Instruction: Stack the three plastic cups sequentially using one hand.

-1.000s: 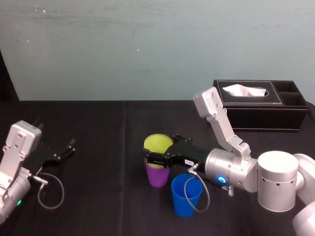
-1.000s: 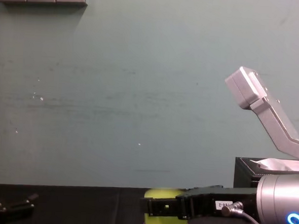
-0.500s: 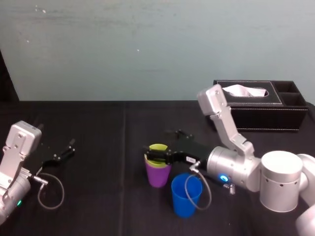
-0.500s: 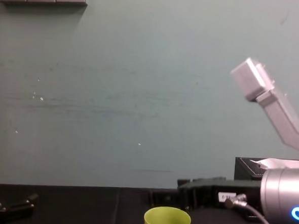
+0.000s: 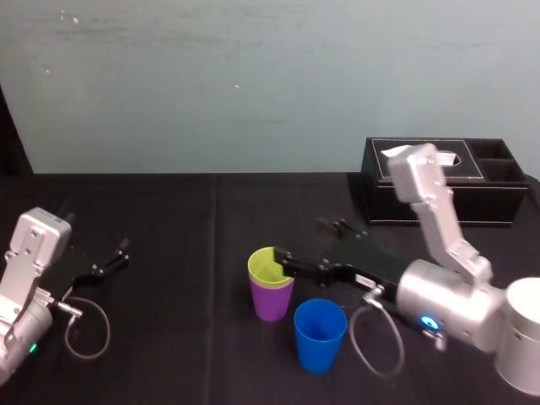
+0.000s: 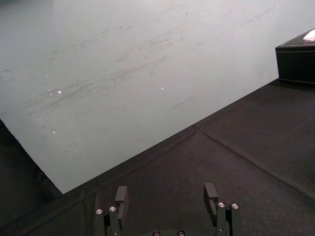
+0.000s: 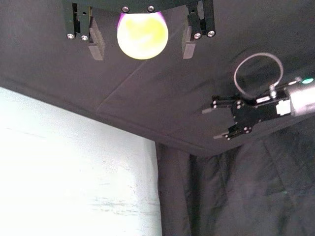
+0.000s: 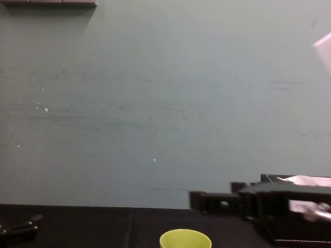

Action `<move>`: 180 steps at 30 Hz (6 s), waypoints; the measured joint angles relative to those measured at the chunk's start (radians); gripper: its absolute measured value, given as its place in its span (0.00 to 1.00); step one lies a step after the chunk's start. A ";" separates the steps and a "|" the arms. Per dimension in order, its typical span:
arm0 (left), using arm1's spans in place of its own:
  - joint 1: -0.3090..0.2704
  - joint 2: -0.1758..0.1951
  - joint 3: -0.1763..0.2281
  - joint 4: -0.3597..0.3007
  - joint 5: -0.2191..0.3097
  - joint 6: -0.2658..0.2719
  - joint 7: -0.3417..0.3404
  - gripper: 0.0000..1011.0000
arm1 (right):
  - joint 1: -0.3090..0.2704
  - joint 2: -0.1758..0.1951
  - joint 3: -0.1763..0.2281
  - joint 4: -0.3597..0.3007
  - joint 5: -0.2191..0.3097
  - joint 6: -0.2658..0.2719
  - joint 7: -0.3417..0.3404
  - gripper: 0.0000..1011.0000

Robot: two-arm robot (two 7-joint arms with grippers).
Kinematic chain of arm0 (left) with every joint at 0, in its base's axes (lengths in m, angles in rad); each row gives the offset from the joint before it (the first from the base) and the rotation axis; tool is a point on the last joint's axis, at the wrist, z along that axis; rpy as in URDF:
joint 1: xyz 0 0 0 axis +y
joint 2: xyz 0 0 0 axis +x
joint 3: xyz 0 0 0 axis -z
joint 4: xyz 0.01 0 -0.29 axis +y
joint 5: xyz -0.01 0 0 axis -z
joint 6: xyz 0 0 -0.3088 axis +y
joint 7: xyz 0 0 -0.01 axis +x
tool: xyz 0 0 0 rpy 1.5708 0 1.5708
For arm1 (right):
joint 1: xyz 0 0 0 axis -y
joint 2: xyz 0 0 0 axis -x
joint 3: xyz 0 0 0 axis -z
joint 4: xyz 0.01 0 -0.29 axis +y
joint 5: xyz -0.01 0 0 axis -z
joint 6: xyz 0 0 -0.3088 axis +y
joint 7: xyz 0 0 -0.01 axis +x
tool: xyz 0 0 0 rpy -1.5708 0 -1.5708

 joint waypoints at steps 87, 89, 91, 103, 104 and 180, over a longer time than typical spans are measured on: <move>0.000 0.000 0.000 0.000 0.000 0.000 0.000 0.99 | -0.321 -0.118 0.079 0.053 -0.279 -0.237 -0.049 0.99; 0.000 0.000 0.000 0.000 0.000 0.000 0.000 0.99 | -0.319 -0.121 0.078 0.054 -0.282 -0.235 -0.048 0.99; 0.000 0.000 0.000 0.000 0.000 0.000 0.000 0.99 | -0.316 -0.125 0.077 0.056 -0.284 -0.231 -0.047 0.99; 0.000 0.000 0.000 0.000 0.000 0.000 0.000 0.99 | -0.314 -0.130 0.077 0.057 -0.289 -0.225 -0.045 0.99; 0.000 0.000 0.000 0.000 0.000 0.000 0.000 0.99 | -0.314 -0.130 0.077 0.057 -0.289 -0.225 -0.045 0.99; 0.000 0.000 0.000 0.000 0.000 0.000 0.000 0.99 | 0.108 -0.084 -0.021 0.104 -0.072 0.079 0.095 0.72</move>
